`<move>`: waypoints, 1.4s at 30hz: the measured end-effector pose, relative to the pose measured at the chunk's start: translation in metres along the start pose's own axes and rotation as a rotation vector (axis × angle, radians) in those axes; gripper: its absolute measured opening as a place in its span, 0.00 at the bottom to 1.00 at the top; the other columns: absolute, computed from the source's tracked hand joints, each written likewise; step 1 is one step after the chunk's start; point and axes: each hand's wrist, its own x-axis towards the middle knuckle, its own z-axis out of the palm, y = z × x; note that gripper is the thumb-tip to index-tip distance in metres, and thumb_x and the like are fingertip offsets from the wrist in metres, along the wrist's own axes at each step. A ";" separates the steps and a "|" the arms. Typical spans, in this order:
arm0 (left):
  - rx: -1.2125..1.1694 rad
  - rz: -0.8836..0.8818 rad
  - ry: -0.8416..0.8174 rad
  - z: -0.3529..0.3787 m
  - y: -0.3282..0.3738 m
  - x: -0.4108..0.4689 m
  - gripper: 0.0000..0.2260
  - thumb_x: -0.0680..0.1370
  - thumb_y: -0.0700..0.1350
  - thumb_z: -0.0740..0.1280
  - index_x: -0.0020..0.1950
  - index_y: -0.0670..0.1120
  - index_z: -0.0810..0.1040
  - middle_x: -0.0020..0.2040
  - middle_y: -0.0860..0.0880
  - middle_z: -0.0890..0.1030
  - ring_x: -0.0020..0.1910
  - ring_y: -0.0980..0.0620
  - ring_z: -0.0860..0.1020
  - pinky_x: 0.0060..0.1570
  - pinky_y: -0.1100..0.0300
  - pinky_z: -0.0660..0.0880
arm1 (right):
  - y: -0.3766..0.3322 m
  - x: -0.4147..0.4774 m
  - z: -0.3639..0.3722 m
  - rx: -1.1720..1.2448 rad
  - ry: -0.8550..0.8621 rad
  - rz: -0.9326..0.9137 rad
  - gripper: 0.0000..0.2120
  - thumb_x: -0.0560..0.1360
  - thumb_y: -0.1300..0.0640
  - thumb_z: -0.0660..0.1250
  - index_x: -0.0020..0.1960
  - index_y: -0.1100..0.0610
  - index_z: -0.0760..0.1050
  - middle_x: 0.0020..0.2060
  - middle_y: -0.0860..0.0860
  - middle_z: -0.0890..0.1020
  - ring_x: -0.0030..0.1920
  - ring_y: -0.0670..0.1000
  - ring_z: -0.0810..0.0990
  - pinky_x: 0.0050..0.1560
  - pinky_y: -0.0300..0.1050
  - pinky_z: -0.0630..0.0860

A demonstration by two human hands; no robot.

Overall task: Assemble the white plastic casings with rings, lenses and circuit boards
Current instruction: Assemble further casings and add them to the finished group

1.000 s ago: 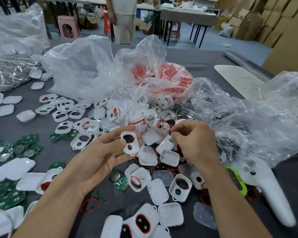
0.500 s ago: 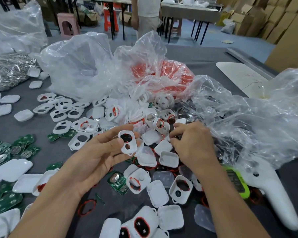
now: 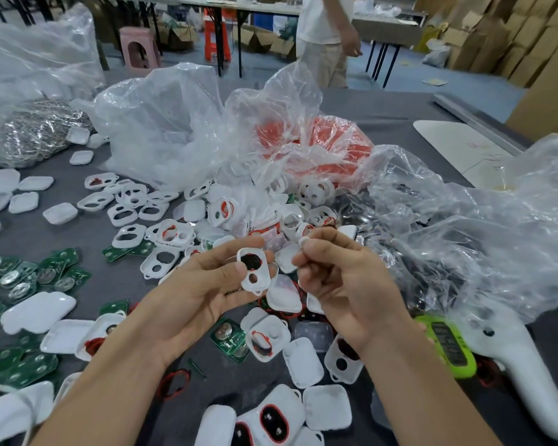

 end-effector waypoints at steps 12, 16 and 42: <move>-0.018 0.013 -0.047 -0.004 0.000 -0.002 0.17 0.71 0.37 0.72 0.59 0.42 0.86 0.63 0.38 0.83 0.59 0.42 0.84 0.50 0.53 0.83 | 0.012 0.002 0.005 -0.109 0.067 -0.031 0.07 0.69 0.67 0.73 0.46 0.59 0.80 0.37 0.59 0.85 0.31 0.51 0.82 0.33 0.39 0.80; -0.009 0.022 -0.043 -0.002 -0.001 -0.002 0.17 0.73 0.33 0.67 0.59 0.42 0.86 0.63 0.38 0.82 0.60 0.41 0.83 0.54 0.51 0.83 | 0.016 0.001 0.008 -0.363 0.124 -0.165 0.07 0.71 0.70 0.75 0.40 0.59 0.83 0.36 0.60 0.86 0.31 0.52 0.81 0.33 0.40 0.78; -0.069 0.151 -0.133 0.003 -0.011 0.005 0.29 0.55 0.43 0.88 0.54 0.48 0.88 0.59 0.45 0.85 0.59 0.47 0.84 0.51 0.56 0.82 | 0.041 -0.004 0.026 -0.661 0.345 -0.372 0.10 0.66 0.62 0.81 0.36 0.47 0.85 0.28 0.49 0.84 0.29 0.48 0.80 0.34 0.47 0.80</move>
